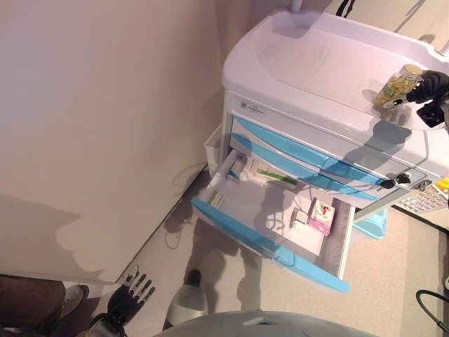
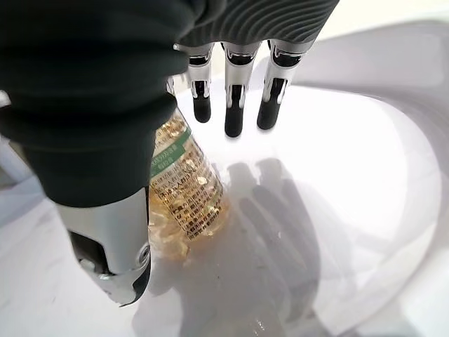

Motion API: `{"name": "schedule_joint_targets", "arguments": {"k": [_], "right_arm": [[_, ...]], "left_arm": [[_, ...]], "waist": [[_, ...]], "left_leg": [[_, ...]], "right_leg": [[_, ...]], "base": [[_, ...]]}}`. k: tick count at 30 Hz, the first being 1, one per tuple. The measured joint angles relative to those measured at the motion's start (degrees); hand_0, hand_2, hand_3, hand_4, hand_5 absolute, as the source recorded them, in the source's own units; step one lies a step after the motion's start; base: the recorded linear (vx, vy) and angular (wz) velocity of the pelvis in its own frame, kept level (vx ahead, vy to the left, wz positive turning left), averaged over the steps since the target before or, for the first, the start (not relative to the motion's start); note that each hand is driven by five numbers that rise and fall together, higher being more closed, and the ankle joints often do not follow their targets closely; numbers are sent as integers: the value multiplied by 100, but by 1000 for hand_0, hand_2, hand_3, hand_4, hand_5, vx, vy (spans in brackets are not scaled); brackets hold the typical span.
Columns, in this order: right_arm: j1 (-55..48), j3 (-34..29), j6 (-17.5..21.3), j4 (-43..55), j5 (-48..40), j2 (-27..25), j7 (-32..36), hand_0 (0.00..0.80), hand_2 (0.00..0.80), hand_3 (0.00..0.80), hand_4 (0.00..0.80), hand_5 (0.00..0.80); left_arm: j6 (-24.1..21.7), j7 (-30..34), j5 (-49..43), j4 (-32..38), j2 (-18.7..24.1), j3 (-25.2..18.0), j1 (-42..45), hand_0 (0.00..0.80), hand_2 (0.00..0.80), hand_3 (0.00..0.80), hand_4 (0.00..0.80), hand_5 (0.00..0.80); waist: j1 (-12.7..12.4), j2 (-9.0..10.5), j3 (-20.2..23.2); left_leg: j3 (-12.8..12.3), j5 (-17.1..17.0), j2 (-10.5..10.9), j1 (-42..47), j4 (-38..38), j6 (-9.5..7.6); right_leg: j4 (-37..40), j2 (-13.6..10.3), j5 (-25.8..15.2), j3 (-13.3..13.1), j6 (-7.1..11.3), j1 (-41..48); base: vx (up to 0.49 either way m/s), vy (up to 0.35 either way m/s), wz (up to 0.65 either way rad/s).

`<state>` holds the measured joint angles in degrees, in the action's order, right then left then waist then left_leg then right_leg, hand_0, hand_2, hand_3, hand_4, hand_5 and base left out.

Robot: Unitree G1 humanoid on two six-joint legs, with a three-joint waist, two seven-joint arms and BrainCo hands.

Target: Open the drawer and pick up the medicine

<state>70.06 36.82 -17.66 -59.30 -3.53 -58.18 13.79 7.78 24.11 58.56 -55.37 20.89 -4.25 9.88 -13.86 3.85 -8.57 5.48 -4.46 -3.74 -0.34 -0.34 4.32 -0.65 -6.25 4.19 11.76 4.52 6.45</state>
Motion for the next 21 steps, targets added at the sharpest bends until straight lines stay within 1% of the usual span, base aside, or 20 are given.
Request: {"name": "schedule_joint_targets", "arguments": {"k": [5,10,14,18,21], "right_arm": [[11,-10,-119,144,-220,-19,-242,0,0,0,0,0],[88,-11,-302,372,-349,-98,-513,0,0,0,0,0],[455,3,-464,383,-454,-273,-855,0,0,0,0,0],[882,11,-618,422,-613,-511,-1025,0,0,0,0,0],[1074,25,-622,547,-782,-638,-1118,0,0,0,0,0]], "left_arm": [[-1,2,2,1,0,0,3,0,0,0,0,0],[-1,-1,3,1,-1,0,16,0,0,0,0,0],[-2,-2,4,1,-2,0,23,0,0,0,0,0],[-1,-2,6,2,-3,0,36,0,0,0,0,0],[-2,-2,6,4,-4,-1,28,0,0,0,0,0]], "waist": [[24,0,0],[122,-1,-1],[201,-12,-5],[235,-12,-4],[314,-13,-4]], "left_leg": [[-38,0,-11,12,-1,0],[-56,0,-13,13,-9,0],[-104,0,-21,21,-27,0],[-199,0,-32,104,-104,0],[-221,0,-30,141,-126,0]], "right_leg": [[-2,-5,-3,-29,-4,-8],[-1,-12,-3,-42,-5,-15],[-1,-10,-6,-94,-7,-42],[0,-10,-9,-184,-5,-50],[14,-8,-11,-201,-2,-32]], "base": [[0,1,-2],[0,0,0],[-16,0,-6],[-18,-3,-11],[-17,-5,-6]]}}
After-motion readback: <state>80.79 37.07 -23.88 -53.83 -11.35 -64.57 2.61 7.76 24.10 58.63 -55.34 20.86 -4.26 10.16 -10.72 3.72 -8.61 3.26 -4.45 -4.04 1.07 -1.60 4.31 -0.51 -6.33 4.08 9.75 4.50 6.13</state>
